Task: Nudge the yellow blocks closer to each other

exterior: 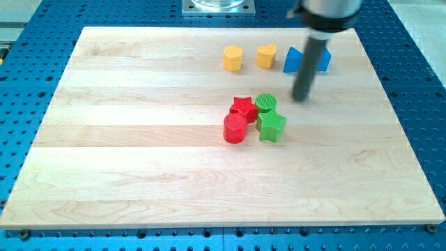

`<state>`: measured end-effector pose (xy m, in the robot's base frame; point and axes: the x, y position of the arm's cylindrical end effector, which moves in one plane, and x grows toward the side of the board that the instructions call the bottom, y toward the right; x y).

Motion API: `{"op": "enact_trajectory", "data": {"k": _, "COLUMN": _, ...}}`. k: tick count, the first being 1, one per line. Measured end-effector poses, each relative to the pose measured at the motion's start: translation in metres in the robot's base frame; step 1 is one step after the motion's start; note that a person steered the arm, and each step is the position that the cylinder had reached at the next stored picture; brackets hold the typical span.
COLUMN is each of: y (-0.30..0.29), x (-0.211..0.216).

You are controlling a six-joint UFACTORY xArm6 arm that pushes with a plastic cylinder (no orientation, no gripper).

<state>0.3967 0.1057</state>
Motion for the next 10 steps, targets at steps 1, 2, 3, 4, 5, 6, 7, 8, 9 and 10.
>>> {"op": "enact_trajectory", "data": {"k": 1, "y": -0.083, "x": 0.000}}
{"op": "enact_trajectory", "data": {"k": 2, "y": -0.152, "x": -0.008}}
{"op": "enact_trajectory", "data": {"k": 3, "y": -0.182, "x": -0.053}}
{"op": "enact_trajectory", "data": {"k": 4, "y": -0.154, "x": -0.082}}
{"op": "enact_trajectory", "data": {"k": 5, "y": -0.141, "x": -0.084}}
{"op": "enact_trajectory", "data": {"k": 6, "y": -0.106, "x": -0.108}}
{"op": "enact_trajectory", "data": {"k": 7, "y": -0.078, "x": -0.123}}
{"op": "enact_trajectory", "data": {"k": 8, "y": -0.077, "x": -0.123}}
{"op": "enact_trajectory", "data": {"k": 9, "y": -0.084, "x": -0.119}}
{"op": "enact_trajectory", "data": {"k": 10, "y": -0.076, "x": -0.149}}
